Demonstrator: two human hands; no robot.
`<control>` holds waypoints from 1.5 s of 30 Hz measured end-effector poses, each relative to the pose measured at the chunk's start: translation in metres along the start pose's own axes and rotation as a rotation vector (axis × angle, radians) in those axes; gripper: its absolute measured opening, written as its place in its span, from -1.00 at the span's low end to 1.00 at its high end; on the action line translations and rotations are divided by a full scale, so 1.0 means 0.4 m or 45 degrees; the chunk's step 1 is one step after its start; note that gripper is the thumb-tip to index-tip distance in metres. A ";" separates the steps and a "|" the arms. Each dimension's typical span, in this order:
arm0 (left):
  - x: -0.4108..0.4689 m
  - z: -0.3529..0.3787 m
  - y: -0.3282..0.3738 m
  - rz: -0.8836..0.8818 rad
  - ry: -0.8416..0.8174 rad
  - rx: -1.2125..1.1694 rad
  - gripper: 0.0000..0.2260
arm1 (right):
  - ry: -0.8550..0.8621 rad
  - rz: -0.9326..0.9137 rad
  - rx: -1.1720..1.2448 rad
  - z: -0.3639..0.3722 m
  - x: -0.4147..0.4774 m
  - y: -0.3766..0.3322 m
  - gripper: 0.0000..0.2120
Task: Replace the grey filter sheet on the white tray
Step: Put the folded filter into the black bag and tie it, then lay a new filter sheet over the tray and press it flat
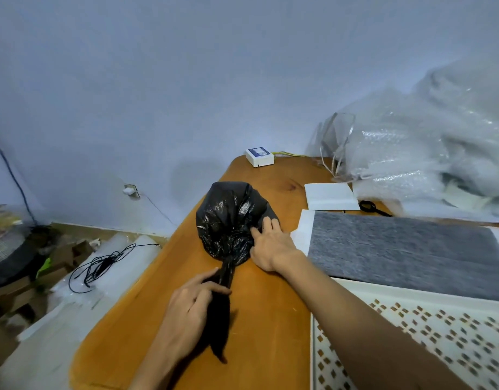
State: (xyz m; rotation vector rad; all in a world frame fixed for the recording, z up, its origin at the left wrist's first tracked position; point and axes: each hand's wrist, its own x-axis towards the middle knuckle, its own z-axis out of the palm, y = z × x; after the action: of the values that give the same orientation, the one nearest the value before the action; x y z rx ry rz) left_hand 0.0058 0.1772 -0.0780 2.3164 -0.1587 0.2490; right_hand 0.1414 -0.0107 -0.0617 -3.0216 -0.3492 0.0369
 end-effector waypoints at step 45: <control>0.033 0.289 0.301 0.397 -0.388 0.242 -0.74 | 0.528 0.458 0.643 -0.097 -0.715 0.624 -0.74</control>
State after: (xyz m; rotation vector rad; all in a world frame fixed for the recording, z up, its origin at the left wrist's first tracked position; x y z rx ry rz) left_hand 0.0104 0.0102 -0.0679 2.5020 -0.6778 0.0653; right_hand -0.0791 -0.3216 -0.0449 -2.4651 0.2129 -0.4031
